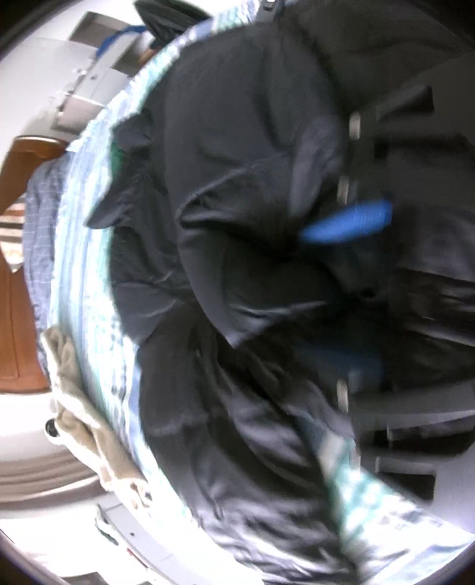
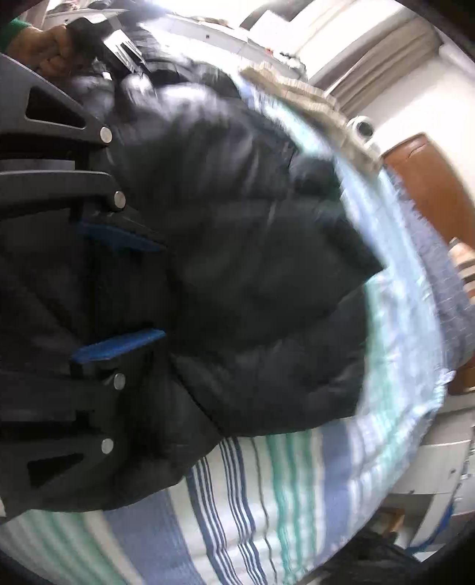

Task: Fold large clothes

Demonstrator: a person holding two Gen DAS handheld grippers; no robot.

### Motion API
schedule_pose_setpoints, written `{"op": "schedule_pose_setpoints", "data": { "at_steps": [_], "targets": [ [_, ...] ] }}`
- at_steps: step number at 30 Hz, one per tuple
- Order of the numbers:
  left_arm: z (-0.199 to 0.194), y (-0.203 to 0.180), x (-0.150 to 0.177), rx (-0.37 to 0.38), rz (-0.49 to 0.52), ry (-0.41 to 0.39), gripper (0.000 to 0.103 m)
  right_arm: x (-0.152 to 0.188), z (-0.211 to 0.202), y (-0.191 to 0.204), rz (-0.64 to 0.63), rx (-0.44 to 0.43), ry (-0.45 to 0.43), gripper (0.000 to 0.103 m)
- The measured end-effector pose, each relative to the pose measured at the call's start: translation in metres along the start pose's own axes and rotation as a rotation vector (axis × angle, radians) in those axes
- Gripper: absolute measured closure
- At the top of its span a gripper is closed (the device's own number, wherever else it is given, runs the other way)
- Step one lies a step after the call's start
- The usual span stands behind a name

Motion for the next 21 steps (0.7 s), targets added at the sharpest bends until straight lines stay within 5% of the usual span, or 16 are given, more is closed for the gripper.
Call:
{"op": "schedule_pose_setpoints", "data": {
  "at_steps": [1, 3, 9, 12, 17, 21],
  "targets": [
    [-0.017, 0.004, 0.002, 0.021, -0.013, -0.023, 0.008, 0.003, -0.016, 0.008, -0.035, 0.001, -0.019, 0.042],
    [-0.042, 0.014, 0.006, 0.039, -0.020, -0.051, 0.004, 0.023, -0.048, 0.029, -0.111, -0.017, -0.059, 0.022],
    [-0.080, 0.096, 0.020, -0.032, -0.102, -0.073, 0.003, 0.090, -0.113, 0.069, -0.217, -0.108, -0.092, 0.020],
    [-0.067, 0.166, 0.033, -0.091, -0.287, -0.026, 0.003, 0.112, -0.126, 0.076, -0.240, -0.092, -0.110, 0.020],
    [-0.029, 0.262, 0.058, 0.009, -0.711, 0.006, 0.003, 0.133, -0.133, 0.091, -0.257, -0.097, -0.100, 0.020],
    [-0.018, 0.308, 0.052, 0.050, -0.930, -0.096, 0.003, 0.141, -0.132, 0.102, -0.243, -0.116, -0.077, 0.020]
  ]
}}
Point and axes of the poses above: each gripper's, at about its wrist camera, not at the fingertips, and z roughly the way its jaws point, y to its left, x to its underside, the point moved 7 cm from there along z, roughly the way its jaws point, and after that the axes turned 2 degrees about y, right-handed, at the moved point
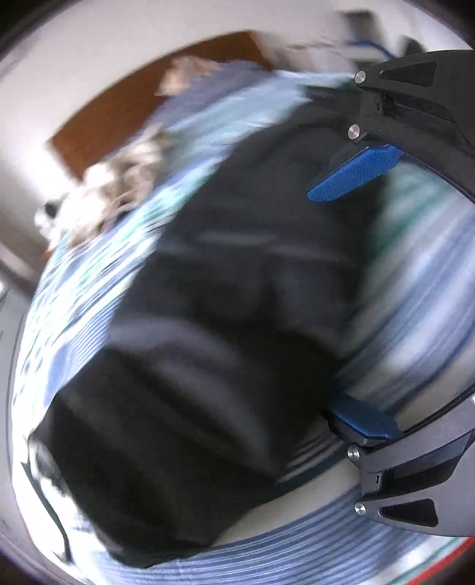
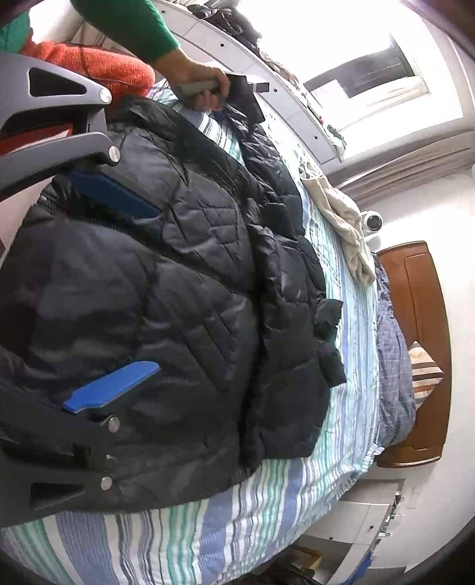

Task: Fold large clothes

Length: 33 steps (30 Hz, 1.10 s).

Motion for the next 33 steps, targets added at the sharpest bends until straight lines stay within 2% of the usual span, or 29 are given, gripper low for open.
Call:
{"op": "schedule_pose_setpoints", "data": {
  "at_steps": [2, 3, 4, 5, 7, 8, 11, 15, 18, 20, 22, 24, 25, 26, 27, 28, 30, 31, 33],
  "targets": [
    [0.000, 0.003, -0.013, 0.028, -0.092, -0.041, 0.005, 0.003, 0.001, 0.006, 0.005, -0.014, 0.003, 0.020],
    [-0.001, 0.005, -0.018, 0.030, -0.124, -0.066, 0.013, 0.004, 0.001, 0.008, 0.005, -0.019, 0.005, 0.020],
    [-0.002, 0.007, -0.022, 0.010, -0.148, -0.092, 0.053, 0.006, 0.002, 0.010, 0.003, -0.024, 0.009, 0.020],
    [0.001, 0.010, -0.024, -0.012, -0.148, -0.084, 0.095, 0.008, 0.003, 0.012, 0.001, -0.026, 0.013, 0.020],
    [0.001, -0.003, -0.029, -0.035, -0.087, -0.073, 0.098, 0.013, 0.005, 0.013, 0.003, -0.024, 0.019, 0.020],
    [-0.005, -0.020, -0.033, -0.060, 0.007, -0.096, 0.099, 0.015, 0.006, 0.013, 0.006, -0.027, 0.021, 0.020],
    [-0.036, -0.081, -0.038, -0.066, 0.234, -0.183, 0.100, 0.022, 0.009, 0.010, 0.036, -0.052, 0.025, 0.020],
    [-0.093, -0.210, -0.016, 0.076, 0.517, -0.303, 0.100, 0.026, 0.013, 0.005, 0.075, -0.067, 0.024, 0.020],
    [-0.132, -0.311, 0.047, 0.160, 0.813, -0.406, 0.100, 0.023, 0.005, 0.003, 0.093, -0.072, -0.012, 0.020],
    [-0.144, -0.367, 0.110, 0.207, 1.023, -0.450, 0.099, 0.021, -0.005, 0.001, 0.102, -0.076, -0.048, 0.020],
    [-0.139, -0.404, 0.178, 0.232, 1.225, -0.463, 0.098, 0.021, -0.012, -0.004, 0.112, -0.069, -0.069, 0.020],
    [-0.119, -0.420, 0.253, 0.219, 1.431, -0.431, 0.091, 0.024, -0.016, -0.013, 0.129, -0.056, -0.078, 0.020],
    [-0.097, -0.422, 0.296, 0.210, 1.550, -0.374, 0.078, 0.027, -0.017, -0.019, 0.142, -0.047, -0.080, 0.020],
    [-0.073, -0.419, 0.331, 0.192, 1.654, -0.295, 0.043, 0.029, -0.018, -0.023, 0.151, -0.043, -0.079, 0.020],
    [-0.049, -0.410, 0.365, 0.155, 1.750, -0.214, 0.029, 0.033, -0.018, -0.031, 0.173, -0.034, -0.073, 0.020],
    [-0.026, -0.395, 0.399, 0.106, 1.844, -0.175, 0.025, 0.035, -0.019, -0.036, 0.184, -0.028, -0.072, 0.020],
    [-0.004, -0.370, 0.438, 0.035, 1.977, -0.174, 0.025, 0.042, -0.026, -0.048, 0.214, -0.011, -0.080, 0.020],
    [-0.002, -0.356, 0.449, 0.013, 2.026, -0.202, 0.028, 0.043, -0.030, -0.054, 0.224, -0.002, -0.088, 0.020],
    [-0.011, -0.343, 0.453, 0.018, 2.059, -0.256, 0.026, 0.043, -0.038, -0.069, 0.251, 0.020, -0.111, 0.020]
  ]
}}
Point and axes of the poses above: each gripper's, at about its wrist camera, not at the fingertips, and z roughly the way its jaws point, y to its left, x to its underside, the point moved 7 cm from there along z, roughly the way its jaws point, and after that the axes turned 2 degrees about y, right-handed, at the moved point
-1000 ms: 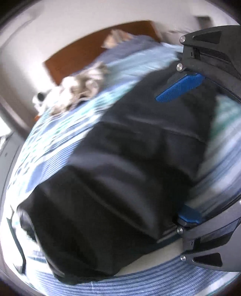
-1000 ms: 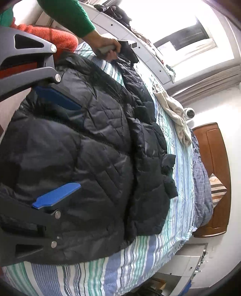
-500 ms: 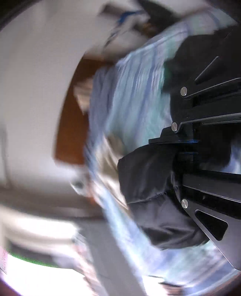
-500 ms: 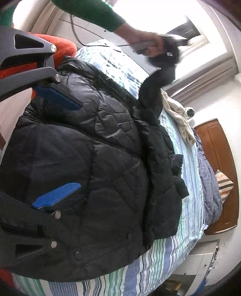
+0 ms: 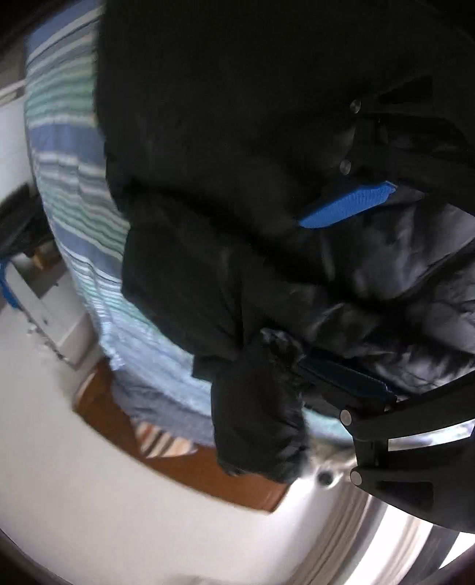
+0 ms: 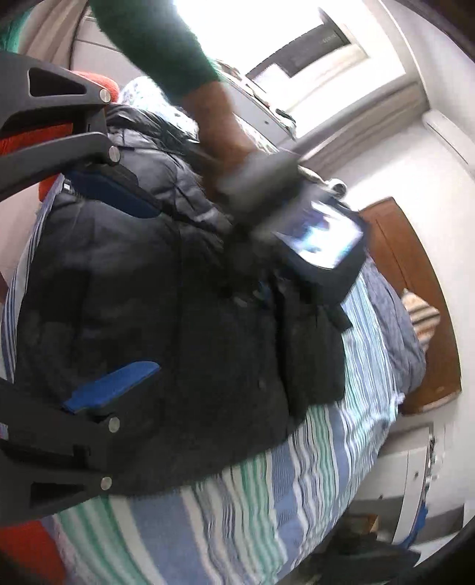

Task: Fold large clothes

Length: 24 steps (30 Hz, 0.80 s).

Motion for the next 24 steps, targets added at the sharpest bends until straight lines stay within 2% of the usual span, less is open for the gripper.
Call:
{"op": "schedule_pose_setpoints", "data": {
  "at_steps": [2, 4, 6, 11, 14, 17, 18, 22, 24],
  "targets": [
    [-0.015, 0.008, 0.011, 0.033, -0.031, -0.002, 0.015, -0.012, -0.004, -0.012, 0.017, 0.013, -0.029, 0.020],
    [-0.039, 0.020, 0.024, 0.081, -0.108, -0.011, 0.007, -0.034, -0.001, -0.022, 0.016, 0.039, -0.056, 0.020],
    [-0.055, 0.031, 0.040, 0.104, -0.174, -0.003, 0.006, -0.066, 0.005, -0.023, 0.002, 0.052, -0.099, 0.020],
    [-0.055, 0.068, 0.102, 0.076, -0.330, 0.090, 0.006, -0.136, 0.042, 0.045, -0.160, -0.093, -0.128, 0.020],
    [-0.050, 0.095, 0.132, 0.067, -0.446, 0.148, 0.006, -0.177, 0.081, 0.075, -0.248, -0.085, -0.138, 0.020],
    [-0.053, 0.132, 0.150, 0.073, -0.605, 0.163, 0.006, -0.205, 0.131, 0.066, -0.217, -0.013, -0.095, 0.020],
    [-0.050, 0.149, 0.150, 0.077, -0.667, 0.152, 0.006, -0.209, 0.155, 0.054, -0.195, 0.024, -0.050, 0.020],
    [-0.019, 0.195, 0.151, 0.068, -0.883, 0.128, 0.005, -0.178, 0.226, -0.005, -0.073, 0.147, 0.166, 0.020],
    [0.018, 0.198, 0.155, 0.061, -0.939, 0.180, 0.006, -0.159, 0.242, -0.020, -0.015, 0.133, 0.212, 0.020]
  ]
}}
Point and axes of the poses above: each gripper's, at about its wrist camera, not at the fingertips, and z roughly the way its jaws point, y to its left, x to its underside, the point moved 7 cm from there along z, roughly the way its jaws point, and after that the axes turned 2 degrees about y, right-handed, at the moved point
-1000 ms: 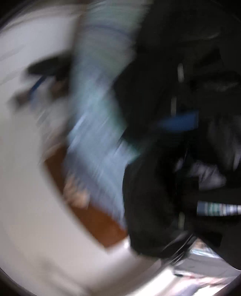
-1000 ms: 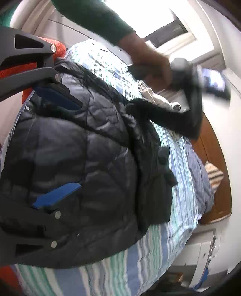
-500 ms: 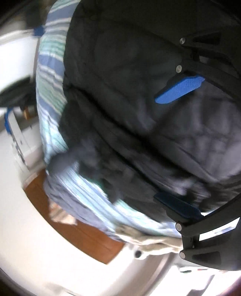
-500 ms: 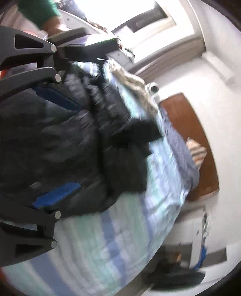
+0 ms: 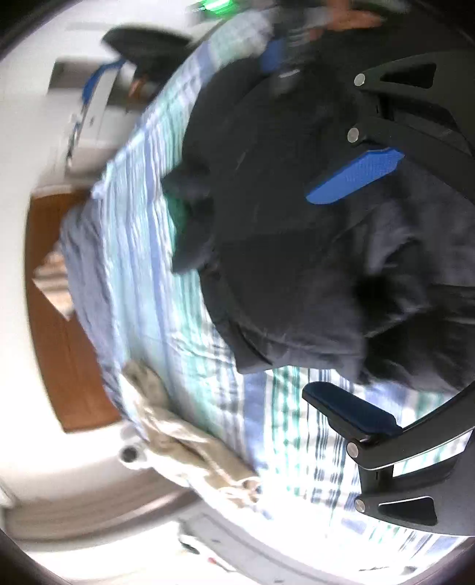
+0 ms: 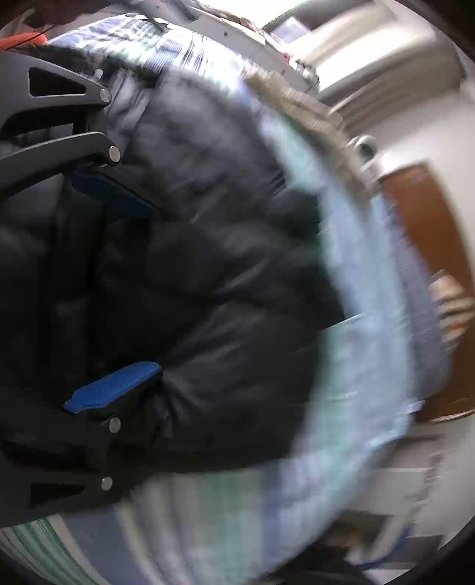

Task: Fold large clothes

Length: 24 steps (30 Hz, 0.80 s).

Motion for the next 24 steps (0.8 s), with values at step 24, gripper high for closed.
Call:
{"op": "schedule_pose_setpoints", "data": {
  "at_steps": [24],
  "targets": [
    [0.131, 0.031, -0.009, 0.036, -0.274, 0.195, 0.012, 0.016, 0.007, -0.016, 0.032, -0.080, -0.095, 0.020]
  ]
}}
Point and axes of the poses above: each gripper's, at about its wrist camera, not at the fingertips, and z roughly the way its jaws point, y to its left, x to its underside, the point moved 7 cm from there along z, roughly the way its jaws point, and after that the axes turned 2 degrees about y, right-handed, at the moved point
